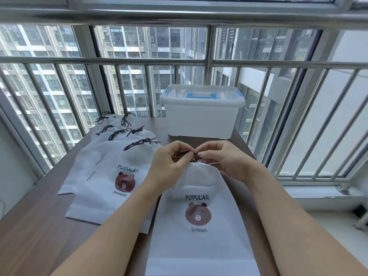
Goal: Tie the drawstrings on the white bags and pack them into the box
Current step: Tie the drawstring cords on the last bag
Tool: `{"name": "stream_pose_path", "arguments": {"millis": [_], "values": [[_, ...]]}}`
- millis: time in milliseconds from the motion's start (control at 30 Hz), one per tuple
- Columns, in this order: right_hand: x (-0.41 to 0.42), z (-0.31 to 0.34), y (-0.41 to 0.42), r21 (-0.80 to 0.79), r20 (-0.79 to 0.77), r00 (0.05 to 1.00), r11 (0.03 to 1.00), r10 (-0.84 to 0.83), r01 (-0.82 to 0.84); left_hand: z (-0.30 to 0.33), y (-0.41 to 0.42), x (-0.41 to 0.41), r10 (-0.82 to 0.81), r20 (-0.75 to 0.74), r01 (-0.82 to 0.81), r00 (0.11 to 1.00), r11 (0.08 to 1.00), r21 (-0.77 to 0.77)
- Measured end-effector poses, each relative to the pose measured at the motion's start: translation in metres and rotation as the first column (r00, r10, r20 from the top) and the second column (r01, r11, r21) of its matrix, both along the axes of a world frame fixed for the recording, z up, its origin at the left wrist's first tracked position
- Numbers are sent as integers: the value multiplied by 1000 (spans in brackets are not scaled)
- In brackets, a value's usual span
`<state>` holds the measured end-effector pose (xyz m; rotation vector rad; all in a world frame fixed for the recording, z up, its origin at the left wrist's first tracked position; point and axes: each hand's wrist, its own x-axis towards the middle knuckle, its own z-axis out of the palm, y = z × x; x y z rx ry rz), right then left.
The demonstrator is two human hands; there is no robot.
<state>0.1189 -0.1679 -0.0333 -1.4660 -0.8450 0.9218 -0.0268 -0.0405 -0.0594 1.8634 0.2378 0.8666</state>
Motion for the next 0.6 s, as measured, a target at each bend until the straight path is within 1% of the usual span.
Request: {"name": "stream_pose_path", "arguments": {"millis": [67, 133, 233, 300, 333, 400, 467, 600], "values": [[1, -1, 2, 33, -41, 998, 998, -47, 48, -1, 0, 0, 12, -7, -12, 1000, 1000, -5], [0, 2, 2, 55, -79, 995, 997, -53, 58, -1, -1, 1, 23, -8, -23, 1000, 999, -27], [-3, 5, 0, 94, -127, 989, 994, 74, -62, -2, -2, 3, 39, -12, -40, 999, 998, -56], [-7, 5, 1, 138, -138, 978, 981, 158, -139, -2, -2, 4, 31, -4, -31, 1000, 992, -126], [-8, 5, 2, 152, -132, 977, 977, 170, -150, -2, -2, 4, 27, 1, -27, 1000, 986, -167], [-10, 2, 3, 165, -71, 985, 976, 159, -145, -1, -2, 3, 18, 5, -16, 1000, 969, -247], [-12, 0, 5, 186, 53, 993, 975, 110, -118, 0, -2, 1, 1, 13, 3, 1000, 948, -319], [-22, -3, 11, 228, 212, 973, 973, -87, 37, 0, -1, 1, 25, -2, -24, 1000, 932, -361]]}}
